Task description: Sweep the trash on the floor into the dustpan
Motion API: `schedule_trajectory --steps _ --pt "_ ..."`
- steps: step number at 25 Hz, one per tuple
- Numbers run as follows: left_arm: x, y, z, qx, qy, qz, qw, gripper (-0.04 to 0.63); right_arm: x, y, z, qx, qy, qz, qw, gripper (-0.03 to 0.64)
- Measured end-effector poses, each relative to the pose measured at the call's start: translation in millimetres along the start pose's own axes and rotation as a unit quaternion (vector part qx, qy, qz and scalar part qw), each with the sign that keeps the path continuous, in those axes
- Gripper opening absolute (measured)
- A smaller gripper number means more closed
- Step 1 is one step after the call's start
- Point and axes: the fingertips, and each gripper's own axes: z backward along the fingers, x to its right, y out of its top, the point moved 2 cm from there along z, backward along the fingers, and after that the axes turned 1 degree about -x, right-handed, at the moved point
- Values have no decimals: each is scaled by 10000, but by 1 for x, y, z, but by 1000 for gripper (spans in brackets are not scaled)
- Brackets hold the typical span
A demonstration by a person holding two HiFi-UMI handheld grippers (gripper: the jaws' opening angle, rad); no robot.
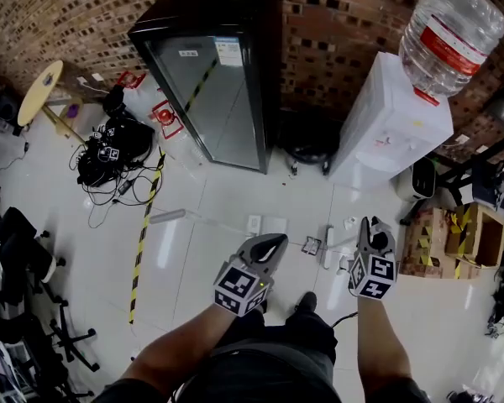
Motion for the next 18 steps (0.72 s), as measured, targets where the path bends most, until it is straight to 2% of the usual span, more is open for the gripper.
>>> schedule_trajectory --steps 10,18 --pt "-55 -15 41 -36 330 54 9994 23 -96 8 -25 -153 272 42 9995 91" --pt "-81 -23 63 -14 619 233 9978 23 -171 22 -33 -201 465 -396 9979 91"
